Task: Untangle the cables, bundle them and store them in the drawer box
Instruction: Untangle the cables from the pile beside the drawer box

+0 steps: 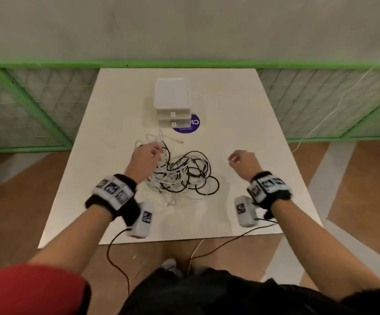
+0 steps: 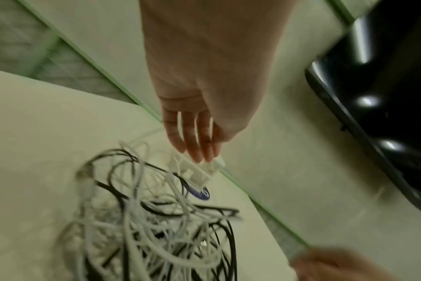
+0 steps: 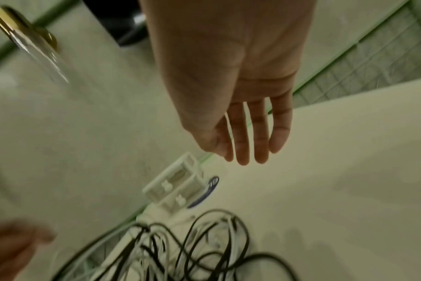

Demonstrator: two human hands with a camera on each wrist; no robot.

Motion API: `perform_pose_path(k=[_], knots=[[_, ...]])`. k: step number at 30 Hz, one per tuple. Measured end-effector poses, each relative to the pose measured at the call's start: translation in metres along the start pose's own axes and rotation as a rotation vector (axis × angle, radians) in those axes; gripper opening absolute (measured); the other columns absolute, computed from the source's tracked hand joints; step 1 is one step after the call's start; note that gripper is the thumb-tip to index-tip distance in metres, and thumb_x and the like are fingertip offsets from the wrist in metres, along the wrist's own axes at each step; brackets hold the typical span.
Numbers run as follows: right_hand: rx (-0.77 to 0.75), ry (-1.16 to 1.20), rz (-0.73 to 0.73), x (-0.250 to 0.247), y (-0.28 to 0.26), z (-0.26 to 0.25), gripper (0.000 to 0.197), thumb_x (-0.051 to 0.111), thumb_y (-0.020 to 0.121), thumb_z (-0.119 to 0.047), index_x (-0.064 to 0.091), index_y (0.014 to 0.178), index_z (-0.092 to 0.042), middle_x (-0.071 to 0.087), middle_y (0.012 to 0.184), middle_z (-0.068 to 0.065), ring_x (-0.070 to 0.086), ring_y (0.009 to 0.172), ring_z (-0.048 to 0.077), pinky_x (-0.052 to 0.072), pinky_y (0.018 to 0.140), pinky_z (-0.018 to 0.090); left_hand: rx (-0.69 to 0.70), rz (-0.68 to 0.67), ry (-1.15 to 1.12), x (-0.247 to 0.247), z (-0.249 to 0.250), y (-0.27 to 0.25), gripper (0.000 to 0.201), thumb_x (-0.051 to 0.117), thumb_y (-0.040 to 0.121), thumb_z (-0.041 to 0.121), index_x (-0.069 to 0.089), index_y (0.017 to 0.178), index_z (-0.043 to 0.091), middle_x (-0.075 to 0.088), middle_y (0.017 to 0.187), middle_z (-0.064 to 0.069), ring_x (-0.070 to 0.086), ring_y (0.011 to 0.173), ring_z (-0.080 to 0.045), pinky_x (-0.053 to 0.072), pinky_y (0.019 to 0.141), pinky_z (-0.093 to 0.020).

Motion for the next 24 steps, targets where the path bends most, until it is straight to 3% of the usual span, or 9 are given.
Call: perform_pose_path(k=[4,7,11,17,19,21,24], knots=[[0.127,-0.030,-0.161,0.063,0.023,-0.017,0.024,0.059,0.086,-0.022,0.065,0.104,-0.007,0.063,0.112,0.020,0.059,0.102,0.033,0.046,0.088,0.033,0.112,-0.167,0.126,0.065,0.024,0.021,0.020,0.048,0.095,0.011,0.063,0.107,0.006,0.057,0.108,-0.013,0.054,0.093,-0.021,0.041,0.083,-0.024],[0.229,-0.071,-0.180,0.085,0.029,-0.007,0.036,0.062,0.086,-0.031,0.061,0.108,-0.003,0.060,0.114,0.021,0.059,0.103,0.036,0.047,0.085,0.036,0.078,-0.314,0.186,0.099,0.005,0.033,0.029,0.052,0.094,0.027,0.061,0.118,0.014,0.052,0.121,-0.015,0.047,0.115,-0.027,0.035,0.103,-0.036],[0.217,-0.143,-0.185,0.102,0.031,-0.008,0.038,0.060,0.088,-0.035,0.058,0.106,-0.001,0.060,0.113,0.020,0.058,0.101,0.035,0.046,0.078,0.035,0.063,-0.415,0.170,0.120,-0.005,0.037,0.029,0.052,0.094,0.019,0.063,0.119,0.010,0.059,0.127,-0.010,0.052,0.118,-0.025,0.037,0.099,-0.029],[0.200,-0.155,-0.187,0.109,0.030,-0.011,0.032,0.053,0.093,-0.028,0.056,0.104,0.001,0.060,0.112,0.020,0.058,0.102,0.035,0.041,0.072,0.033,0.041,-0.493,0.143,0.135,-0.013,0.039,0.033,0.046,0.097,0.016,0.056,0.127,0.008,0.053,0.135,-0.010,0.047,0.126,-0.022,0.031,0.099,-0.020],[0.171,-0.057,-0.164,0.106,0.031,-0.012,0.023,0.053,0.092,-0.026,0.055,0.094,-0.003,0.062,0.106,0.021,0.058,0.098,0.034,0.037,0.070,0.031,0.074,-0.496,0.152,0.135,-0.015,0.039,0.033,0.044,0.098,0.018,0.057,0.126,0.007,0.056,0.132,-0.010,0.050,0.123,-0.022,0.032,0.096,-0.020],[0.135,0.076,-0.114,0.099,0.030,-0.015,0.018,0.053,0.092,-0.023,0.049,0.087,-0.006,0.059,0.092,0.019,0.055,0.087,0.031,0.032,0.067,0.029,0.133,-0.481,0.179,0.135,-0.015,0.039,0.033,0.042,0.099,0.019,0.058,0.125,0.006,0.060,0.126,-0.012,0.054,0.117,-0.025,0.036,0.097,-0.027],[0.080,0.241,-0.026,0.089,0.026,-0.022,0.024,0.057,0.090,-0.021,0.058,0.098,0.001,0.063,0.089,0.017,0.056,0.085,0.030,0.038,0.070,0.031,0.146,-0.441,0.171,0.131,-0.017,0.041,0.032,0.043,0.098,0.019,0.058,0.124,0.006,0.062,0.122,-0.013,0.056,0.112,-0.026,0.039,0.094,-0.029]])
Point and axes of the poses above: each hand's wrist, its own y-axis towards the middle knuckle, its own x-axis out of the palm, z = x × y, the point moved 10 cm from there along y, towards the middle knuckle
